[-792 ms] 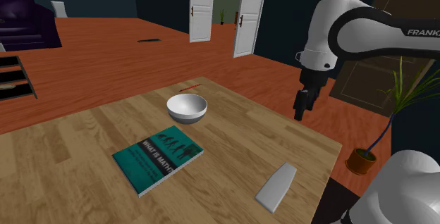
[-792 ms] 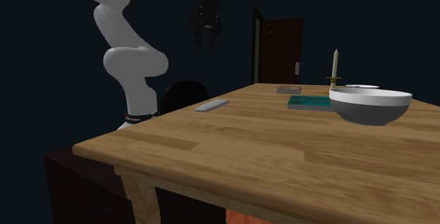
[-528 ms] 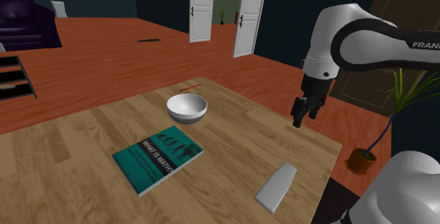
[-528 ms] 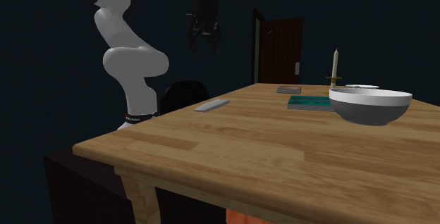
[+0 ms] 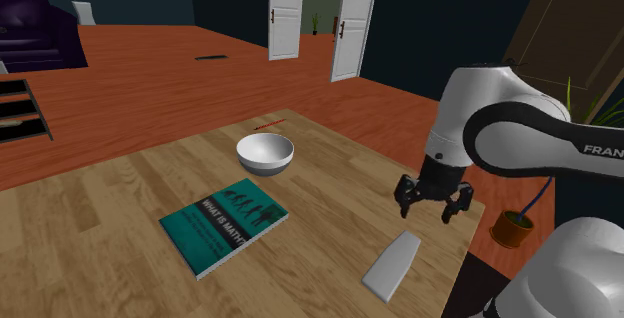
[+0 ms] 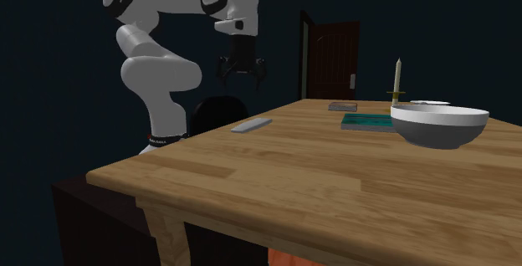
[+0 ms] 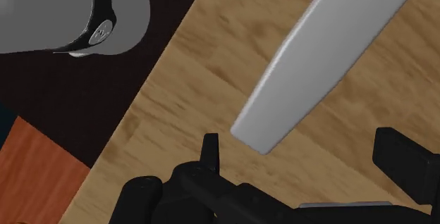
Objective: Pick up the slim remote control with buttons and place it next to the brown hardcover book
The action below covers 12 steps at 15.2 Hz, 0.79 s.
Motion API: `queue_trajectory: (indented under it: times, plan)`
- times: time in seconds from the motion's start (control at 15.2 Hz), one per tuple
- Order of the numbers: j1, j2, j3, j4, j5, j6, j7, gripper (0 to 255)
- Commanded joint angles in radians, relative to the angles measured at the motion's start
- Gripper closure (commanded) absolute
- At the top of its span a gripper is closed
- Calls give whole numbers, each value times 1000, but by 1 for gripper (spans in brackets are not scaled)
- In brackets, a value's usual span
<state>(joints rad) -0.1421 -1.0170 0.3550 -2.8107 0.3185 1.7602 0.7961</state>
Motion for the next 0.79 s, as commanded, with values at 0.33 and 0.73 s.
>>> queue_trajectory:
  times: [0.33,0.73]
  plan:
    - [-55,9,335,-102,307,182,621,0]
    - [-45,68,397,-151,367,288,613,0]
